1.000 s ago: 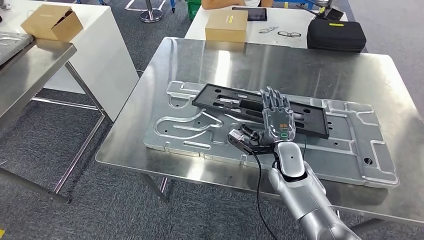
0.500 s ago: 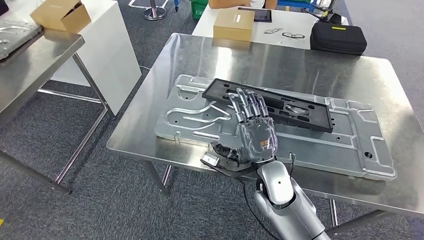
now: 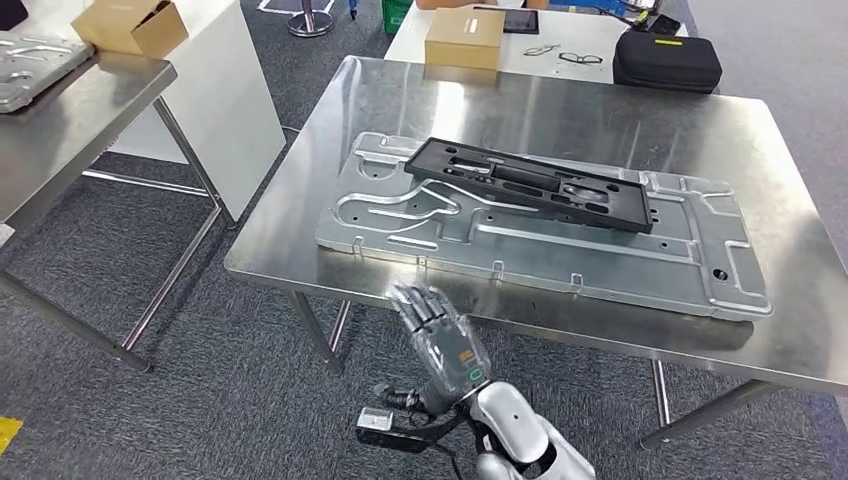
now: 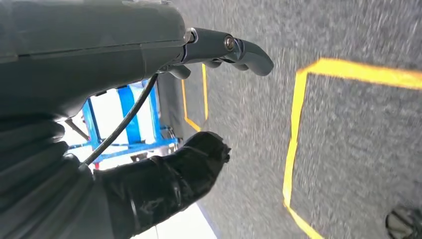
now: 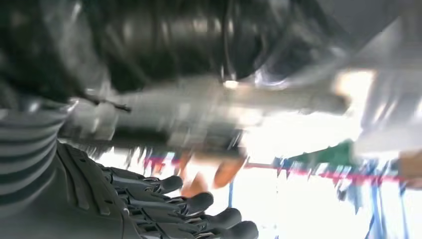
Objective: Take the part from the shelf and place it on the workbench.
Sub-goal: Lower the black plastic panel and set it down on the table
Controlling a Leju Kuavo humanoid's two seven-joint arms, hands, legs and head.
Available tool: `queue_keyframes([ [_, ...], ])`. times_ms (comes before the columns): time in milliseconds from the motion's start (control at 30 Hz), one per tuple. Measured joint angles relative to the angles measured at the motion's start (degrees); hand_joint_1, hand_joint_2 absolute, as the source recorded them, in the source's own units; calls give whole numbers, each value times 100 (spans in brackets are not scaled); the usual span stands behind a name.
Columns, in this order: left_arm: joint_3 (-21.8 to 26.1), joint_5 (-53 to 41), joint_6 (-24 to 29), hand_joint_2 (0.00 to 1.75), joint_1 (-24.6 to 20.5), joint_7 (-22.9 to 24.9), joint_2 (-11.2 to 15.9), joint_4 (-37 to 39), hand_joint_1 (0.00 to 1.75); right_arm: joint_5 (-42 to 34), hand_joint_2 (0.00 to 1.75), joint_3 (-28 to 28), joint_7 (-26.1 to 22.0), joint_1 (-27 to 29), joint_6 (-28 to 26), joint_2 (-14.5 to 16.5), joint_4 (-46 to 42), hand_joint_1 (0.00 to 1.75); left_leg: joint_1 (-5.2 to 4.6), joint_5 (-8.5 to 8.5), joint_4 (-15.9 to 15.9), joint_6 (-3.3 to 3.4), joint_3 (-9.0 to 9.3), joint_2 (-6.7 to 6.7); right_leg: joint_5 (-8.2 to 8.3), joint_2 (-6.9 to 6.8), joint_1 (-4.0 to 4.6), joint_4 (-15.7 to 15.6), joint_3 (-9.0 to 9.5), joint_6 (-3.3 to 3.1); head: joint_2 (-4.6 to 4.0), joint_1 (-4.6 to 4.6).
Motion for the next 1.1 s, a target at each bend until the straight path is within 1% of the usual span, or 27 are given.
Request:
queue_keyframes([
  [33, 27, 21, 32, 175, 3, -10, -10, 1, 0, -131, 175, 94, -50, 40, 67, 58, 134, 0, 15, -260, 236, -34, -77, -8, 70, -11, -18, -26, -54, -24, 0, -1],
  [100, 80, 44, 84, 175, 4, -35, -24, 1, 0, -343, 175, 233, -172, 66, 149, 149, 412, 0, 43, -779, 922, -106, -257, -11, 184, -16, -23, -20, -193, -39, 0, -4],
  [133, 104, 49, 109, 175, 3, -45, -26, 1, 0, -420, 175, 275, -221, 68, 182, 181, 550, 0, 61, -884, 1213, -139, -296, -10, 236, -20, -26, -4, -273, -28, 0, -5],
  [167, 122, 54, 137, 175, 3, -52, -27, 1, 0, -472, 175, 299, -252, 69, 229, 207, 674, 0, 81, -854, 1341, -168, -251, -9, 284, -26, -33, 19, -353, -9, 0, -5],
  [200, 141, 62, 171, 175, 4, -54, -29, 1, 0, -519, 175, 318, -276, 70, 308, 235, 798, 0, 102, -721, 1251, -194, -97, -8, 325, -29, -46, 50, -437, 15, 0, -5],
  [233, 167, 81, 211, 175, 4, -52, -33, 1, 0, -566, 175, 337, -305, 70, 418, 270, 921, 0, 126, -555, 965, -218, 156, -8, 357, -29, -61, 91, -516, 43, 0, -5],
  [267, 195, 108, 263, 175, 3, -45, -42, 1, 0, -625, 175, 357, -349, 72, 545, 315, 1046, 0, 141, -481, 557, -239, 445, -12, 382, -28, -71, 135, -587, 73, 0, -5],
  [300, 223, 134, 321, 175, 2, -34, -51, 0, 0, -702, 175, 380, -412, 74, 684, 368, 1184, 0, 136, -464, 172, -230, 701, -28, 407, -26, -76, 177, -644, 109, 0, -3],
  [333, 250, 159, 380, 175, 1, -20, -62, -1, 0, -788, 175, 408, -482, 78, 818, 425, 1323, 0, 124, -488, -100, -206, 854, -42, 436, -24, -74, 206, -681, 147, 0, -2],
  [367, 271, 173, 440, 175, -3, -9, -79, -1, 0, -885, 175, 437, -539, 84, 950, 482, 1462, 0, 112, -537, -252, -173, 914, -55, 448, -24, -62, 223, -706, 169, 0, 0],
  [433, 307, 179, 530, 175, -12, -1, -107, -2, 0, -1087, 175, 479, -569, 98, 1178, 592, 1730, 0, 77, -523, -289, -100, 882, -57, 466, -20, -59, 206, -719, 108, 0, 3],
  [467, 329, 179, 559, 175, -12, -1, -120, -2, 0, -1180, 175, 488, -550, 103, 1261, 646, 1857, 0, 54, -510, -286, -57, 869, -56, 503, -20, -73, 185, -722, 108, 0, 3],
  [500, 351, 179, 579, 175, -9, -2, -127, -2, 0, -1256, 175, 492, -527, 111, 1315, 692, 1974, 0, 24, -488, -268, -10, 853, -54, 565, -20, -94, 153, -719, 133, 0, 3],
  [567, 380, 167, 593, 175, -2, -10, -138, -2, 0, -1376, 87, 496, -451, 122, 1306, 750, 2208, 0, 14, -390, -268, 97, 812, -38, 661, -12, -121, 126, -731, 293, 0, 2],
  [600, 383, 147, 592, 175, -8, -22, -144, -2, 0, -1426, 44, 492, -374, 127, 1241, 764, 2358, 0, 29, -333, -281, 145, 782, -24, 571, -3, -121, 188, -767, 326, 0, 3],
  [633, 384, 115, 584, 175, -13, -38, -149, -2, 0, -1465, 0, 476, -229, 134, 1119, 777, 2559, 0, 42, -276, -296, 194, 740, -10, 387, 7, -123, 357, -832, 340, 0, 4],
  [700, 383, 12, 543, 175, -12, -65, -152, -2, 0, -1520, 0, 379, 235, 181, 846, 809, 3128, 0, 37, -185, -297, 257, 626, 2, -178, 19, -122, 1033, -1043, 333, 0, 3],
  [733, 380, -54, 510, 175, -8, -69, -151, -2, 0, -1573, 0, 292, 531, 231, 766, 824, 3467, 0, 21, -147, -286, 266, 558, 3, -403, 23, -121, 1411, -1135, 329, 0, 1],
  [767, 374, -129, 473, 175, -4, -68, -147, -2, 0, -1665, 0, 181, 833, 302, 759, 835, 3809, 0, 5, -113, -270, 266, 491, 4, -522, 24, -116, 1668, -1160, 321, 0, -1],
  [800, 363, -200, 436, 175, 1, -62, -141, -2, 0, -1782, 0, 54, 1111, 391, 790, 841, 4132, 0, -11, -86, -249, 264, 429, 2, -527, 25, -112, 1728, -1084, 307, 0, -2],
  [833, 349, -260, 407, 175, 6, -55, -132, -2, 0, -1895, 0, -76, 1319, 493, 824, 840, 4422, 0, -21, -71, -220, 262, 376, -2, -432, 26, -103, 1545, -886, 283, 0, -2],
  [900, 320, -333, 367, 175, 12, -41, -113, -2, 0, -2030, 0, -290, 1522, 666, 851, 835, 4877, 0, -33, -54, -153, 246, 287, -4, -238, 25, -72, 772, -329, 219, 0, -1],
  [933, 302, -360, 355, 175, 11, -38, -103, -2, 0, -2071, 0, -371, 1567, 719, 875, 835, 5055, 0, -35, -41, -128, 226, 257, 3, -178, 26, -47, 449, -130, 198, 0, -2],
  [967, 279, -399, 340, 175, 2, -38, -90, -2, 0, -2133, 0, -450, 1653, 755, 951, 837, 5211, 0, -34, -21, -113, 197, 239, 12, -160, 29, -26, 251, -27, 185, 0, -2],
  [1000, 250, -453, 319, 175, -12, -40, -73, -3, 0, -2237, 0, -545, 1801, 788, 1077, 830, 5367, 0, -30, 6, -113, 161, 230, 20, -167, 31, -7, 189, -14, 183, 0, -3],
  [1067, 173, -585, 251, 175, -40, -55, -27, -3, 0, -2644, 0, -828, 2231, 910, 1426, 763, 5653, 0, -26, 36, -118, 87, 235, 15, -90, 20, -16, 150, -41, 153, 0, -2],
  [1100, 135, -641, 209, 175, -45, -66, -4, -3, 0, -2932, 0, -1026, 2435, 989, 1579, 697, 5772, 0, -23, -39, -78, 51, 216, 9, -49, 7, -32, 125, -66, 123, 0, -1],
])
